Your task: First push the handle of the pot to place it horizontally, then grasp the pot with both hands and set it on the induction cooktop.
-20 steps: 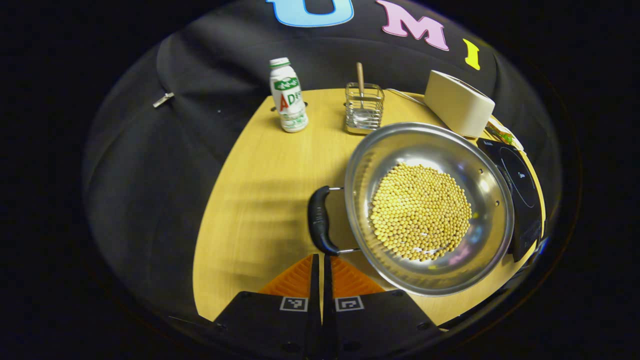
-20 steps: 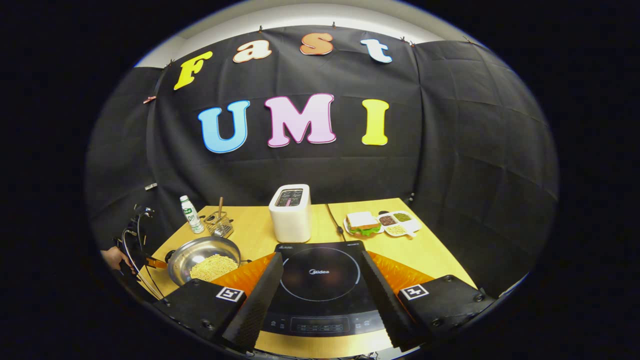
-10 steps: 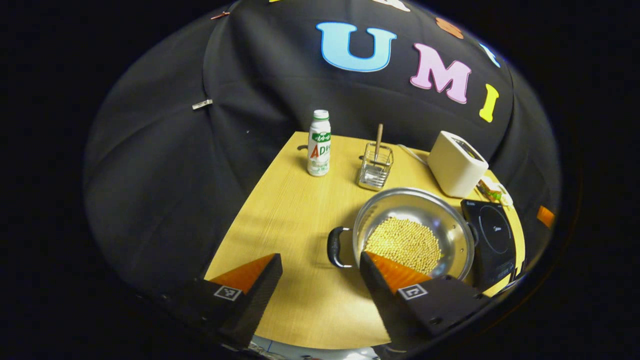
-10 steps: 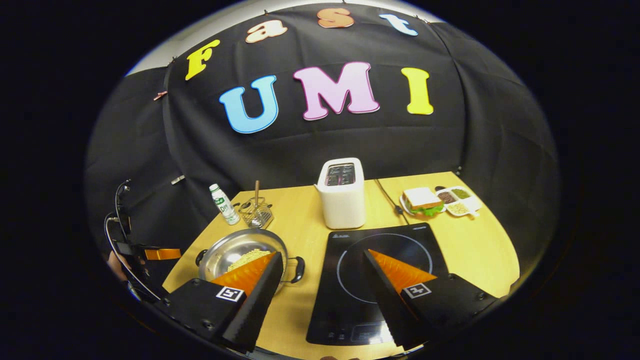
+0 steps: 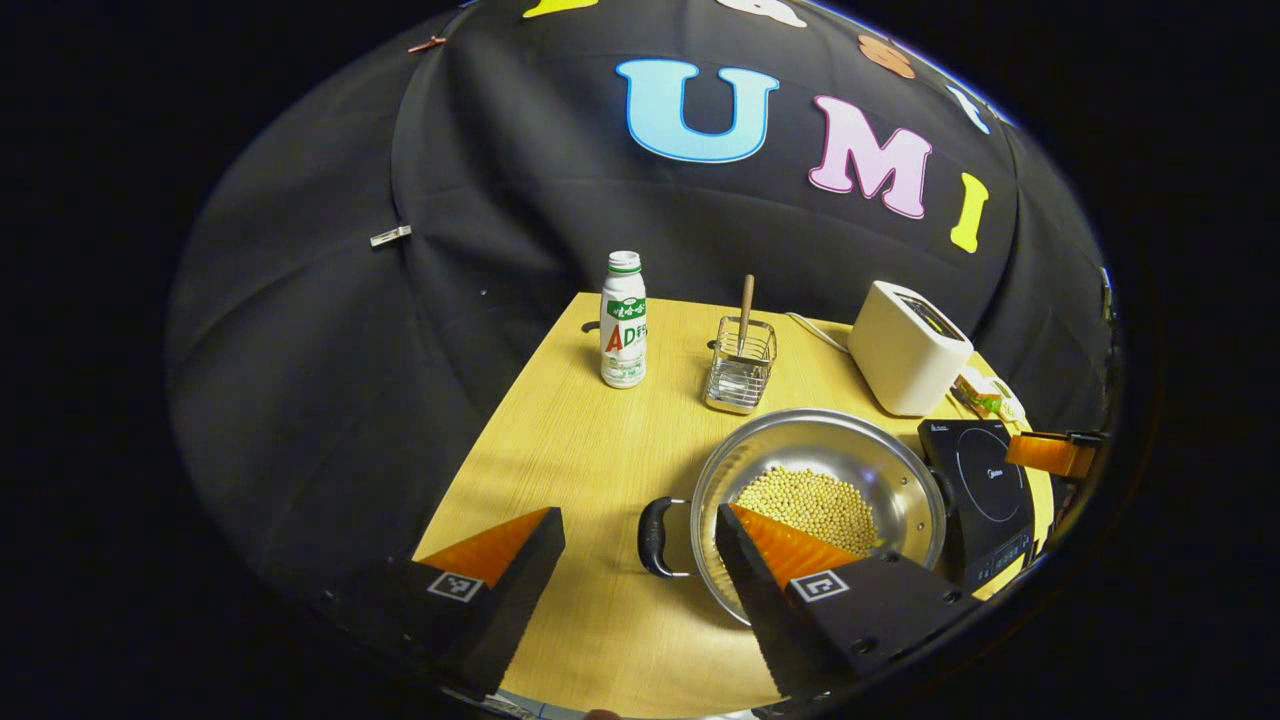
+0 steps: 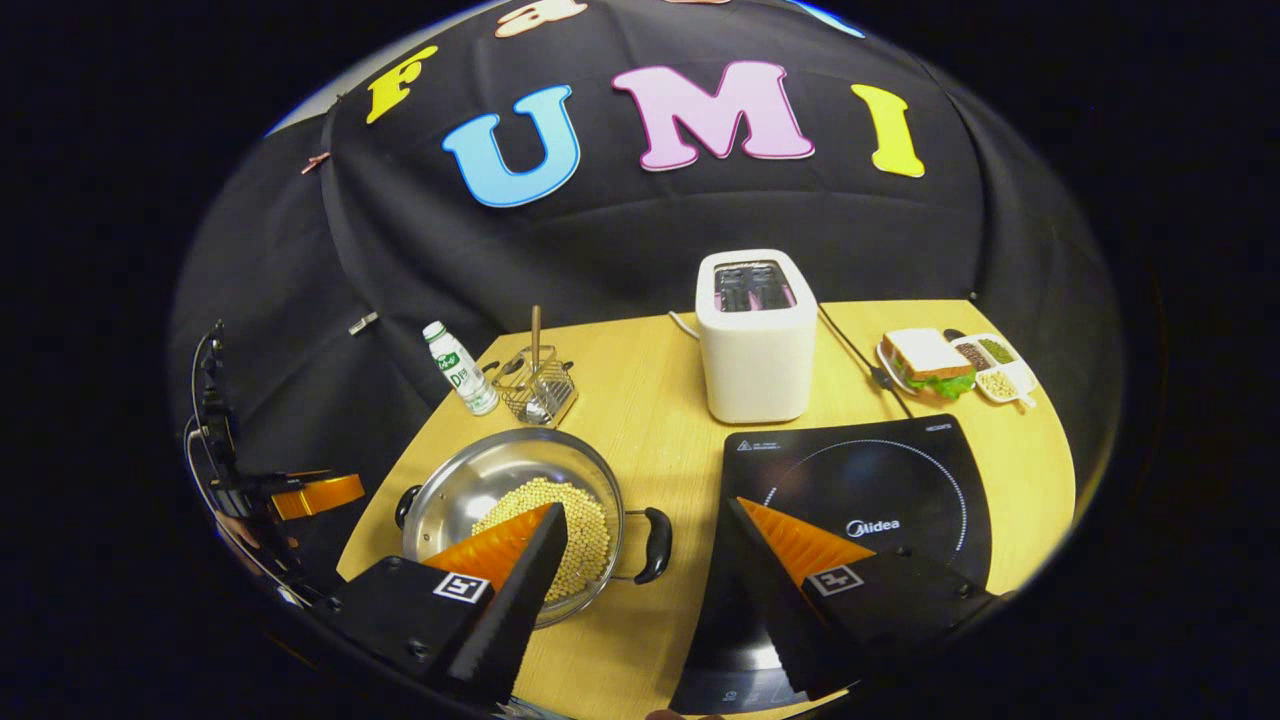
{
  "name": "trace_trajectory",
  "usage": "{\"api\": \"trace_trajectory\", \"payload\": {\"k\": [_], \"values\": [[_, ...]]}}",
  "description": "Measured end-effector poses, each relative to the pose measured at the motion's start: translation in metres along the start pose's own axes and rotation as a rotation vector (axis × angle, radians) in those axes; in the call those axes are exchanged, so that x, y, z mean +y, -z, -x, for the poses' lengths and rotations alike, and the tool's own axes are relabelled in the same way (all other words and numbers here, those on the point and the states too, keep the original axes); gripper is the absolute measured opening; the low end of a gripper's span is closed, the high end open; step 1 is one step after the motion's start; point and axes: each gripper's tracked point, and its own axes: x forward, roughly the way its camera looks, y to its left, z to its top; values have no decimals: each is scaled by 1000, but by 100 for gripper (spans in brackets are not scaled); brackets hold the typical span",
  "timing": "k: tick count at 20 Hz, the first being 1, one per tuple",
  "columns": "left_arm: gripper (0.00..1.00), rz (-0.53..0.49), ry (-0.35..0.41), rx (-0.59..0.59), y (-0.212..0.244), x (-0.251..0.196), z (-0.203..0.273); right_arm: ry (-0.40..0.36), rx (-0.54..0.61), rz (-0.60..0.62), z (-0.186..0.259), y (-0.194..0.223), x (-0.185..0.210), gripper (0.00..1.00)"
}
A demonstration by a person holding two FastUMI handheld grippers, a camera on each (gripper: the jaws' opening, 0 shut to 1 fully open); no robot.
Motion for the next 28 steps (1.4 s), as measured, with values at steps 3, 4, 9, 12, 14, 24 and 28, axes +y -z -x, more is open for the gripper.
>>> {"api": "trace_trajectory", "payload": {"k": [3,4,9,12,14,24,28], "values": [[95,8,31,12,2,-5,-21,7,63,-15,-26,17,2,99],[95,18,38,16,3,-7,-30,14,83,-22,-36,23,1,99],[95,53,83,52,14,-24,-62,35,153,-2,-68,49,-1,99],[96,53,80,85,26,-27,-77,36,183,25,-78,61,-4,99],[95,62,90,108,34,-30,-83,46,197,24,-84,67,-8,99],[92,179,173,221,72,-36,-111,27,241,-18,-109,84,7,99],[83,190,169,231,76,-37,-121,65,252,3,-117,92,2,95]]}}
